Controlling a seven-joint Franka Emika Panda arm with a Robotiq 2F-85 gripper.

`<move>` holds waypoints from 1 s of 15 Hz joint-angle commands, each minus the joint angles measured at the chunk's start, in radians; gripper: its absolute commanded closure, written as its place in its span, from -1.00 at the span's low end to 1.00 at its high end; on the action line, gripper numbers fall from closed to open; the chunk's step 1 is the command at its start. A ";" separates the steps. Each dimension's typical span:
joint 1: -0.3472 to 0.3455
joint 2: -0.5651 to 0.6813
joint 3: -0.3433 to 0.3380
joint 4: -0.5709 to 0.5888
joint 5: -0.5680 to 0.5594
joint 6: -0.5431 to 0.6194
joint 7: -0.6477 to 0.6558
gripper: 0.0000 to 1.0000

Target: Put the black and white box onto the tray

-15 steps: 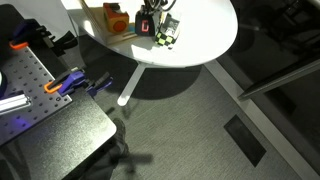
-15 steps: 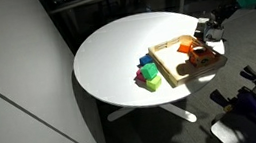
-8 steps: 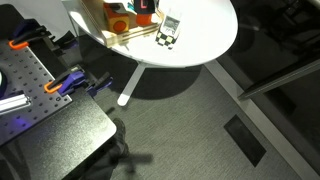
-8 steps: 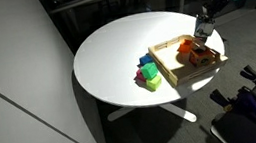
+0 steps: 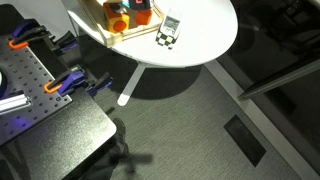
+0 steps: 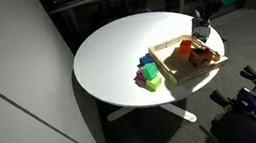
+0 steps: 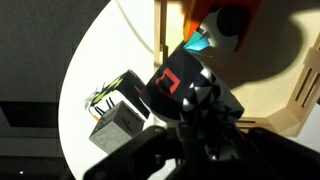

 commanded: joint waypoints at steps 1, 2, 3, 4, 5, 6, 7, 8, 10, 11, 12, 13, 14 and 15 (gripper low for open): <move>0.018 -0.020 0.013 0.013 -0.059 -0.057 0.078 -0.03; 0.023 -0.026 0.016 0.010 -0.052 -0.060 0.076 -0.17; 0.027 -0.034 0.018 0.006 -0.040 -0.064 0.065 -0.35; 0.031 -0.041 0.020 0.001 -0.028 -0.063 0.053 -0.51; 0.033 -0.052 0.022 -0.005 -0.018 -0.061 0.039 -0.65; 0.036 -0.065 0.024 -0.011 -0.006 -0.061 0.027 -0.81; 0.038 -0.075 0.026 -0.016 0.010 -0.065 0.013 -0.94; 0.043 -0.088 0.027 -0.020 0.043 -0.080 -0.011 -1.00; 0.055 -0.114 0.030 -0.026 0.121 -0.129 -0.057 -1.00; 0.060 -0.128 0.031 -0.025 0.156 -0.168 -0.076 -1.00; 0.065 -0.144 0.031 -0.026 0.186 -0.208 -0.092 -1.00; 0.071 -0.161 0.031 -0.027 0.218 -0.256 -0.115 -1.00; 0.075 -0.176 0.030 -0.027 0.233 -0.296 -0.127 -1.00; 0.074 -0.192 0.032 -0.028 0.228 -0.338 -0.124 -1.00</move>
